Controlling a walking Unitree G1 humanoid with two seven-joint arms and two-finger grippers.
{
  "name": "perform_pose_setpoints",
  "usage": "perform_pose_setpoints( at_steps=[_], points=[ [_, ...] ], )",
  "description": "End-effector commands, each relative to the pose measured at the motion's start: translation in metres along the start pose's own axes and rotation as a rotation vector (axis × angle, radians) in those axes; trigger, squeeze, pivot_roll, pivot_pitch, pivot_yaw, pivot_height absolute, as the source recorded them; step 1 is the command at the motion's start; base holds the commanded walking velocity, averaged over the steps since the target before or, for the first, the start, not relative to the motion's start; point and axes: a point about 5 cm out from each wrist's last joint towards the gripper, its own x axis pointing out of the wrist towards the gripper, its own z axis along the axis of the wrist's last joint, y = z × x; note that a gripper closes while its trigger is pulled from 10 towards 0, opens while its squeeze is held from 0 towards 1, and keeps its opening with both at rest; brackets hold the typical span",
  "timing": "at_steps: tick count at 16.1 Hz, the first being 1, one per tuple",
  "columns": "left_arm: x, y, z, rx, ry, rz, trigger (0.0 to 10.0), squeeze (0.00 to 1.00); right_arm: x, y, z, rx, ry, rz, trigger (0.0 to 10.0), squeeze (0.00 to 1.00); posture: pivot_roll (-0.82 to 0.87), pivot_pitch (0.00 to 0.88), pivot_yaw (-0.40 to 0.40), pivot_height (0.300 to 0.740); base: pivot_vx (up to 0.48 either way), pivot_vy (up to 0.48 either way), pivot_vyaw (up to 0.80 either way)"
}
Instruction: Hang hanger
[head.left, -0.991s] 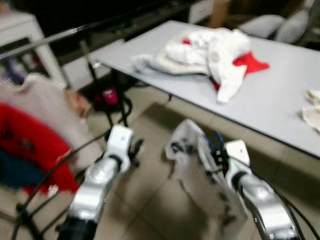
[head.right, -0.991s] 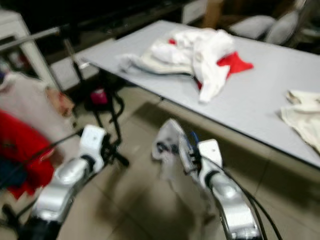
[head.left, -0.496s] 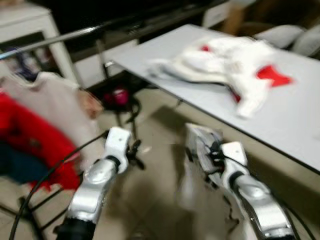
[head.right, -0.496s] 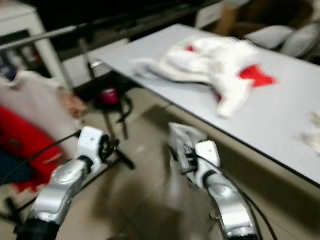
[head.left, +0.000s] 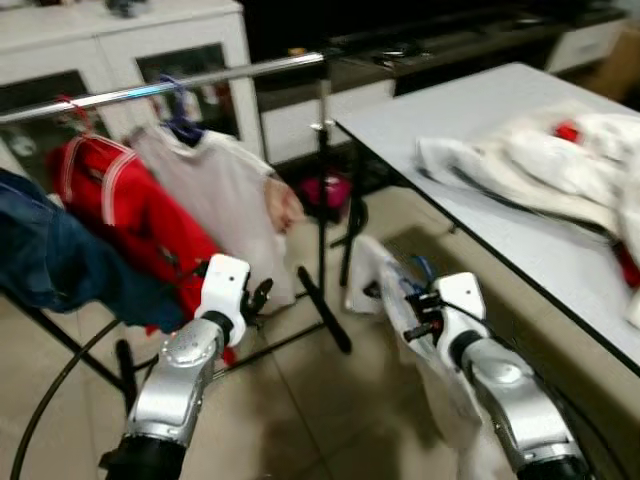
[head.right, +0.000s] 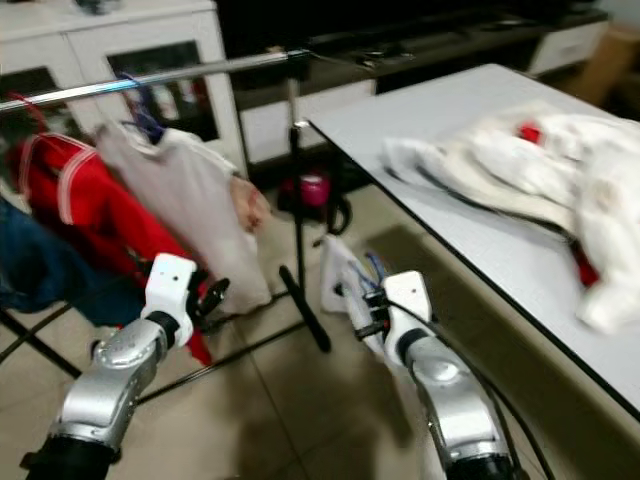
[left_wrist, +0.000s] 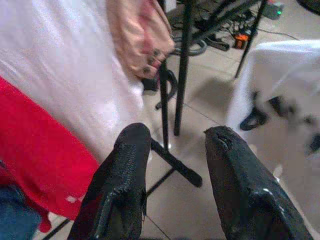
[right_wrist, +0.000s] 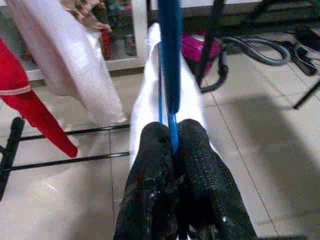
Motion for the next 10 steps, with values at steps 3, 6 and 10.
perform_pose_setpoints(
  at_steps=[3, 6, 10],
  points=[
    [-0.0015, -0.0078, 0.0059, 0.009, -0.028, -0.012, 10.0, 0.0, -0.0018, -0.0121, -0.0036, 0.005, 0.013, -0.031, 10.0, 0.0, 0.01, 0.0, 0.02, 0.74, 0.331, 0.0, 0.0],
    [0.0, -0.0071, 0.004, 0.001, -0.023, -0.008, 10.0, 0.0, -0.0002, -0.0165, -0.0032, -0.005, 0.021, -0.051, 10.0, 0.0, -0.01, 0.0, 0.034, 0.74, 0.333, 0.0, 0.0],
    [0.0026, -0.0118, 0.0084, -0.024, -0.042, 0.018, 10.0, 0.0, -0.0027, -0.0181, -0.0072, -0.037, 0.032, -0.028, 10.0, 0.0, 0.0, 0.0, 0.024, 0.74, 0.083, 0.0, 0.0]
  ],
)
